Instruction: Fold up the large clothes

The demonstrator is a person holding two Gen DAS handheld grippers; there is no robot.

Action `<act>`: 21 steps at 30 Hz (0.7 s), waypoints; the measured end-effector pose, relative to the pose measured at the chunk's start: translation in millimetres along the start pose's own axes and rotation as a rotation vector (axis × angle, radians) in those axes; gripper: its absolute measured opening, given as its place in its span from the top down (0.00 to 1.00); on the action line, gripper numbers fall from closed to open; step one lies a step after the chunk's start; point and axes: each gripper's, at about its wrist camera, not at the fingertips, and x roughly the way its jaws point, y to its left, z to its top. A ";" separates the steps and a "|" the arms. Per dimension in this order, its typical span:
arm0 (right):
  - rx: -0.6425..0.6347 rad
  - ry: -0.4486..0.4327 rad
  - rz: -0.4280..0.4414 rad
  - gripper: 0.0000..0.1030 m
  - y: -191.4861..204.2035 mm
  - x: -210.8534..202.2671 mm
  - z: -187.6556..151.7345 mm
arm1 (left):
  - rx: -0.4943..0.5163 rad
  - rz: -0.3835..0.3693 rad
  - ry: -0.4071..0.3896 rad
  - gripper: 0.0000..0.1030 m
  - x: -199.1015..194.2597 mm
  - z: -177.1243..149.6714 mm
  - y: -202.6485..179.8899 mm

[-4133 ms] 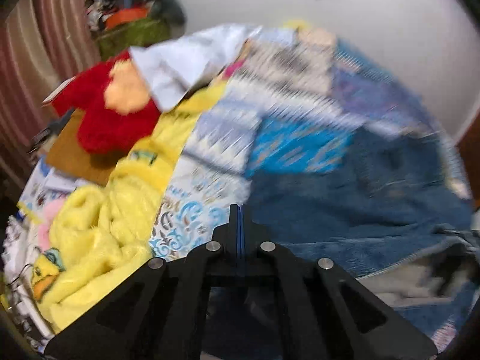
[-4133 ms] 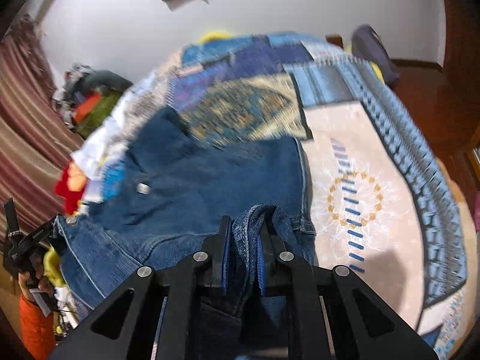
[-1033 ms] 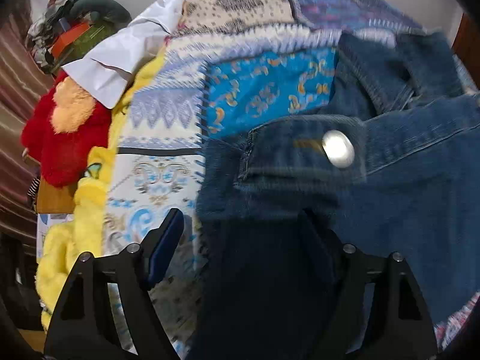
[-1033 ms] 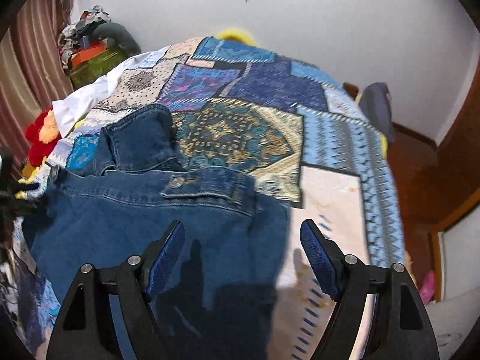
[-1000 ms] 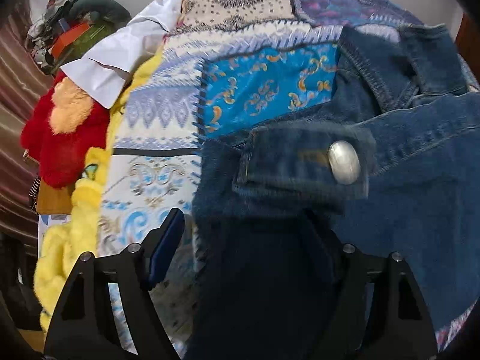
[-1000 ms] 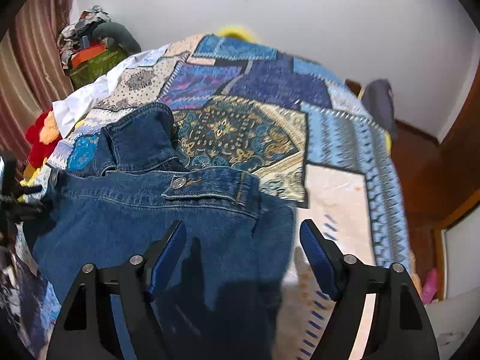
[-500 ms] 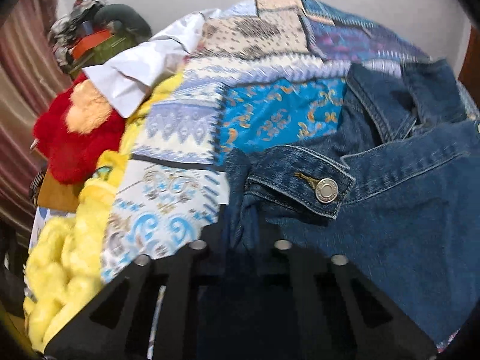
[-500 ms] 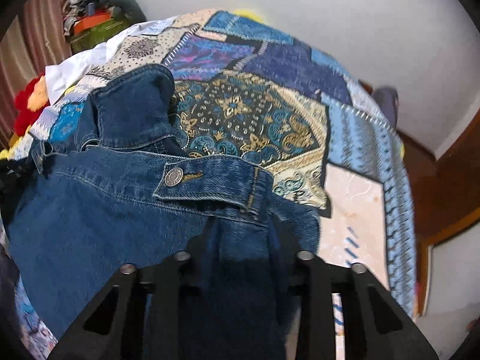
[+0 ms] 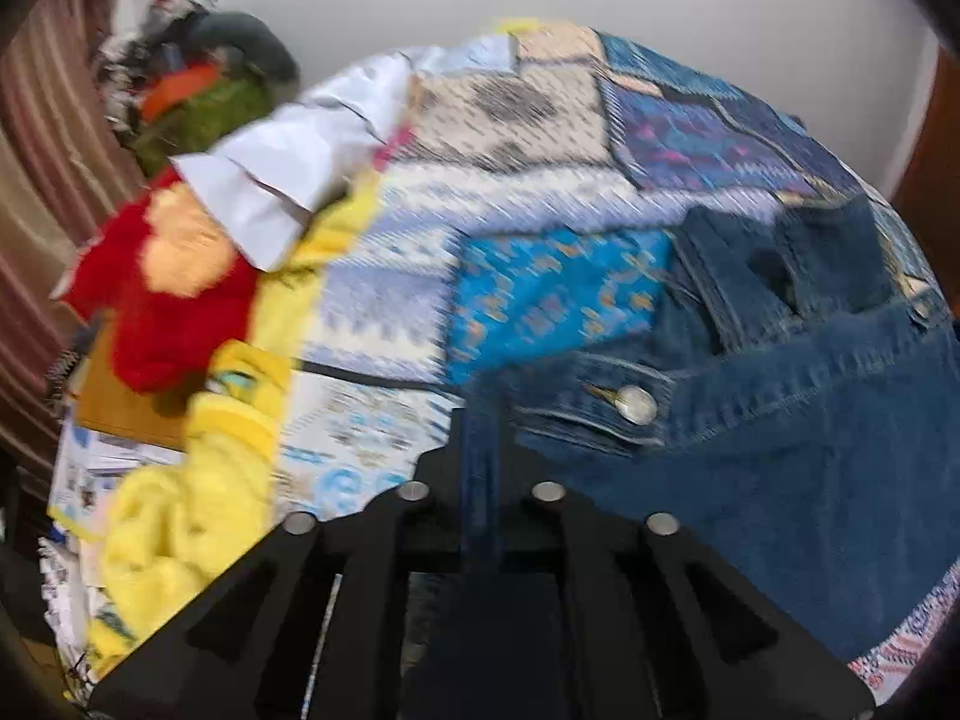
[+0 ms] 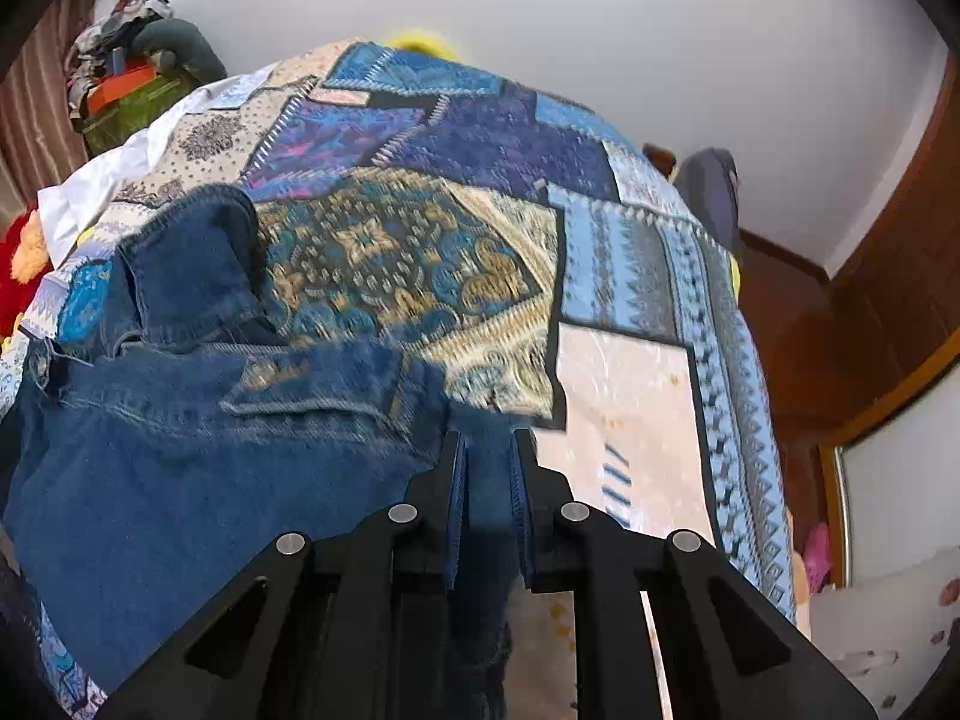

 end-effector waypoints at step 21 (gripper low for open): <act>-0.358 0.130 0.364 0.88 173.8 -10.9 -55.4 | 0.200 -0.113 0.064 0.35 11.3 -52.1 -105.4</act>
